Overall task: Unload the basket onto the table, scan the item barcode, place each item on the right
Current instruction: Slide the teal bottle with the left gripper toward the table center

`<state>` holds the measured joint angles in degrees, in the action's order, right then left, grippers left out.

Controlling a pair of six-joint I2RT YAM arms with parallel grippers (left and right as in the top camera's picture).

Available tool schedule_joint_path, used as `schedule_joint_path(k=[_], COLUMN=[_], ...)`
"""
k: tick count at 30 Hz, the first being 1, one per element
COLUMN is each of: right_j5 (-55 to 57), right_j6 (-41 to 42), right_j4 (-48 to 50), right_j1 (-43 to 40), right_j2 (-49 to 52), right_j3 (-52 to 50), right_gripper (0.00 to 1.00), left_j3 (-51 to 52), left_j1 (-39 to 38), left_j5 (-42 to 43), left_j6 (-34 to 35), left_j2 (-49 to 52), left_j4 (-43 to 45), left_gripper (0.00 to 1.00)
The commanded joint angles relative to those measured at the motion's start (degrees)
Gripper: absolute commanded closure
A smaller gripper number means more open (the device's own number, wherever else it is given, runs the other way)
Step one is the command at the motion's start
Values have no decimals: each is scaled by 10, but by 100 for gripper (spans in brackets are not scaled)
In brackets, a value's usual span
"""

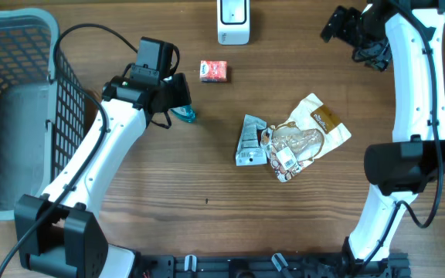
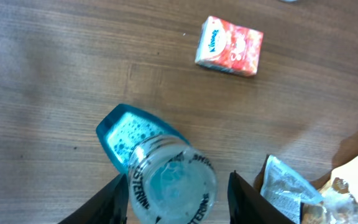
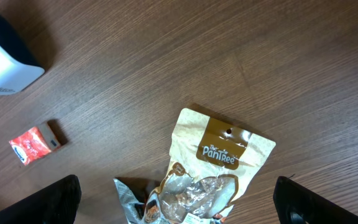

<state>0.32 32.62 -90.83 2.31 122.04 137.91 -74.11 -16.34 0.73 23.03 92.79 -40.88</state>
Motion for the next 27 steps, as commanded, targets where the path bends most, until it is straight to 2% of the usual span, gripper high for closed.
schedule_joint_path(k=[1, 4, 6, 15, 19, 27], right_j5=[14, 15, 15, 14, 14, 14], right_j6=[-12, -12, -13, -13, -13, -13], right_j4=[1, 2, 1, 10, 12, 12], right_j1=[1, 1, 1, 1, 1, 1], right_j2=[-19, -19, -17, -15, -15, -15], right_j3=[7, 4, 3, -17, -26, -26], right_gripper=[0, 0, 0, 1, 1, 2], left_j3=[4, 4, 4, 4, 4, 4], left_j1=[1, 1, 1, 1, 1, 1], left_j5=[-17, -38, -52, -53, -53, -53], left_j6=[-1, -1, 0, 1, 1, 1], left_j2=[2, 2, 2, 2, 2, 3], left_j4=[-7, -7, -6, 9, 26, 31], left_gripper=[59, 60, 43, 41, 47, 47])
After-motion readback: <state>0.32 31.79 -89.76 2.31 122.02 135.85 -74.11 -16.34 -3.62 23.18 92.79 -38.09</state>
